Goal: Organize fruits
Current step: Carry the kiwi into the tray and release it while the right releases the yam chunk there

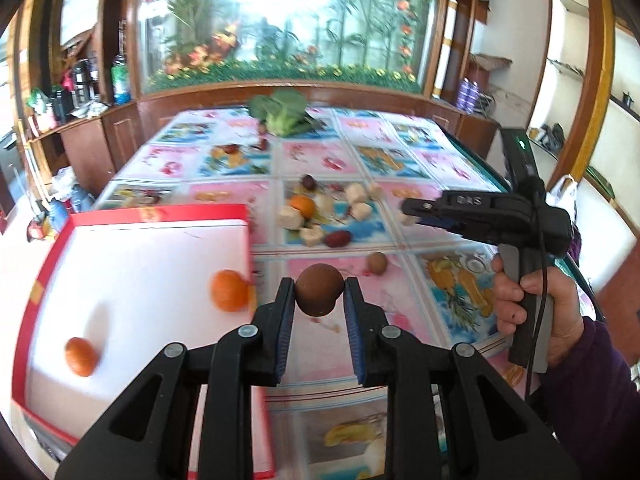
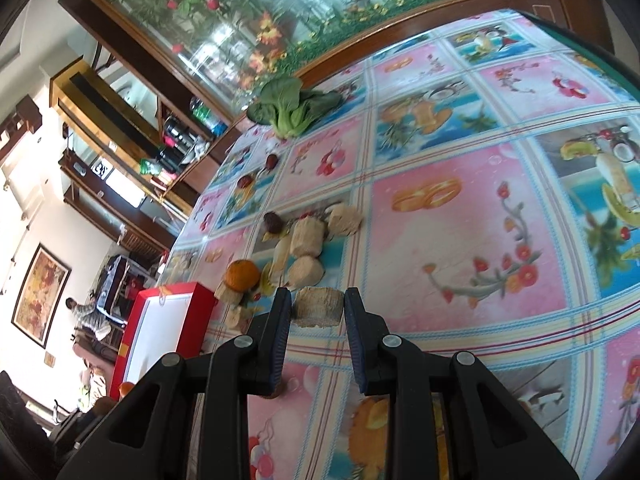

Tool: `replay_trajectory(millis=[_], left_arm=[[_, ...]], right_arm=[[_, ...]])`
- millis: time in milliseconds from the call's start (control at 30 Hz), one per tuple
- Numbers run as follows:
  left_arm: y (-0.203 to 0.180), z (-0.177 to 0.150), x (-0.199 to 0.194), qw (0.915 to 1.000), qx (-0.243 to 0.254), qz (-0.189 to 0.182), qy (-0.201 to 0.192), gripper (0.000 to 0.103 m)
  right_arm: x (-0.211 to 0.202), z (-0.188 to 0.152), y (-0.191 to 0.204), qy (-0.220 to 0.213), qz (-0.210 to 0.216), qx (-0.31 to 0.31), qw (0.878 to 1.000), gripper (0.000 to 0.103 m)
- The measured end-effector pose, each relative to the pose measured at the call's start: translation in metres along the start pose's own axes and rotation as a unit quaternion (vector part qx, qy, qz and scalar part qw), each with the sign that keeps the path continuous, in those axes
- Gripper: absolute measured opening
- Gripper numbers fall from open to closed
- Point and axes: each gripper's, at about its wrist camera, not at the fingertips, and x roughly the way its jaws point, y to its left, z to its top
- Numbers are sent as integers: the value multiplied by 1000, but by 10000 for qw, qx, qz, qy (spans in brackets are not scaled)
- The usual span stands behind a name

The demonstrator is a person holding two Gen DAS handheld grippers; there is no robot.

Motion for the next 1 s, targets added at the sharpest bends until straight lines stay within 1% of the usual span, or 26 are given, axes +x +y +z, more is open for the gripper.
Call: replay_trajectory(millis=[300, 600, 700, 767, 867, 1000], left_arm=[[39, -16, -26, 9991, -347, 201, -140, 27], [75, -27, -42, 9974, -639, 223, -246, 27], [86, -31, -46, 9968, -704, 248, -278, 27], [92, -34, -48, 9965, -752, 258, -271, 27], [104, -36, -50, 9957, -846, 289, -250, 27], [112, -39, -51, 9949, -872, 440, -233, 27]], right_arm=[[-5, -4, 0, -270, -307, -6, 9992, 26], [-18, -16, 5, -488, -272, 118, 9984, 26], [-22, -22, 10, -503, -144, 199, 9984, 26], [-25, -27, 18, -563, -146, 144, 9982, 26], [-26, -39, 35, -534, 134, 104, 9984, 26], [-17, -64, 77, -288, 521, -260, 9979, 26]])
